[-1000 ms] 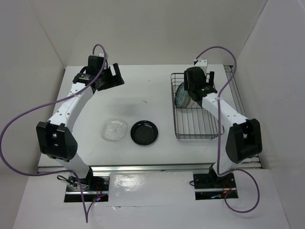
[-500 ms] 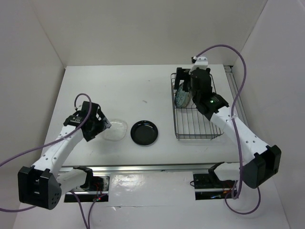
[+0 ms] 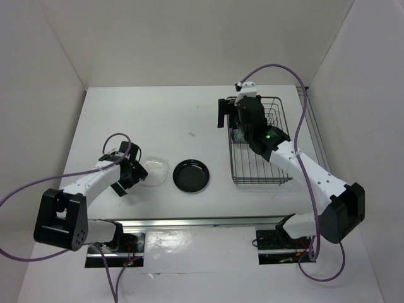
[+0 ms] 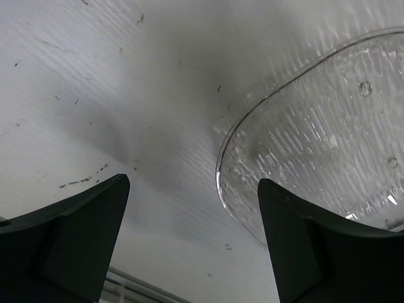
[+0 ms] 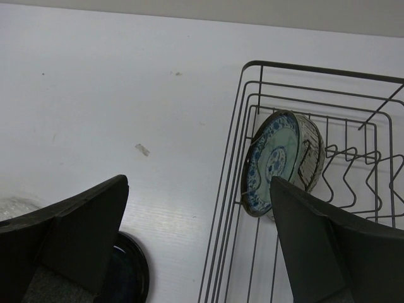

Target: Load the plates into the dish rack

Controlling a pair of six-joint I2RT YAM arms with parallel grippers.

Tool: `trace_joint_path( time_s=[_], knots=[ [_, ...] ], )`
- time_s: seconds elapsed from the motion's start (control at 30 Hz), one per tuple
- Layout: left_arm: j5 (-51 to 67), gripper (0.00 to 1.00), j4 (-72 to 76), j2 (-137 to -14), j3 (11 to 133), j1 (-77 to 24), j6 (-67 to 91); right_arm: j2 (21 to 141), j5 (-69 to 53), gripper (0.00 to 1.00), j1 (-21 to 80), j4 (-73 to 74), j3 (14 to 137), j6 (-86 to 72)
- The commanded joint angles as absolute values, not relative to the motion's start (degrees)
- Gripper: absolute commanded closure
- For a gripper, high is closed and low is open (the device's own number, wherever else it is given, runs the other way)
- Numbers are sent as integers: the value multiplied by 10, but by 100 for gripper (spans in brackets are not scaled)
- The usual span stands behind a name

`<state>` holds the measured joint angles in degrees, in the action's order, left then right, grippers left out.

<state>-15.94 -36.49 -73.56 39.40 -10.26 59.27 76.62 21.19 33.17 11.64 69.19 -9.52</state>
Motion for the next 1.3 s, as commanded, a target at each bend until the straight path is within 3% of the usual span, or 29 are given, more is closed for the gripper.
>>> trace_joint_path(
  time_s=[0.0, 0.4, 0.43, 0.47, 0.5, 0.63, 0.83, 1.17, 1.27],
  knots=[
    [-186, 4, -331, -754, 408, -100, 612, 752, 216, 0, 342, 91, 704, -90],
    [-197, 20, -325, -841, 431, -84, 620, 710, 205, 0, 347, 74, 675, -84],
    [-202, 23, -325, -841, 431, -84, 620, 703, 205, 0, 347, 68, 675, -84],
    [-202, 34, -325, -849, 431, -84, 620, 703, 205, 0, 347, 68, 670, -84],
    [-202, 39, -325, -854, 431, -84, 620, 697, 205, 0, 347, 68, 670, -84],
    [-202, 32, -325, -849, 436, -84, 620, 686, 200, 0, 347, 68, 670, -84],
    [-197, 37, -309, -824, 436, -84, 603, 686, 194, 0, 347, 68, 670, -84],
    [-163, 33, -259, -824, 425, -95, 591, 686, 199, 0, 358, 68, 670, -84],
    [-163, 38, -253, -838, 425, -106, 591, 686, 200, 0, 358, 68, 670, -84]
  ],
)
